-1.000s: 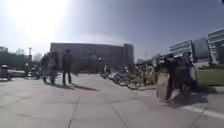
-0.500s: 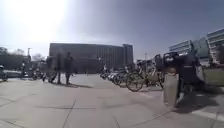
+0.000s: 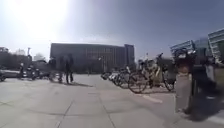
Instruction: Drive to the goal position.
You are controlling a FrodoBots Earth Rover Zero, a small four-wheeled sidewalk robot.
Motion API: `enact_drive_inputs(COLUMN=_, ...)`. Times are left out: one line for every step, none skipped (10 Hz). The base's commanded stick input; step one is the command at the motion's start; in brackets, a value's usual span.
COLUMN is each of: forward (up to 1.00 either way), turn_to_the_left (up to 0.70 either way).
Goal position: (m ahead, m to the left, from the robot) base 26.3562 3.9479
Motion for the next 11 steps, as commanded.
enact_drive_inputs(forward=0.5, turn_to_the_left=0.0)
enact_drive_inputs(forward=0.5, turn_to_the_left=0.0)
enact_drive_inputs(forward=0.5, turn_to_the_left=0.0)
enact_drive_inputs(forward=0.5, turn_to_the_left=0.0)
enact_drive_inputs(forward=0.5, turn_to_the_left=0.0)
enact_drive_inputs(forward=0.5, turn_to_the_left=0.0)
enact_drive_inputs(forward=0.5, turn_to_the_left=0.0)
enact_drive_inputs(forward=0.5, turn_to_the_left=0.0)
enact_drive_inputs(forward=0.5, turn_to_the_left=0.0)
enact_drive_inputs(forward=0.5, turn_to_the_left=0.0)
enact_drive_inputs(forward=0.5, turn_to_the_left=0.0)
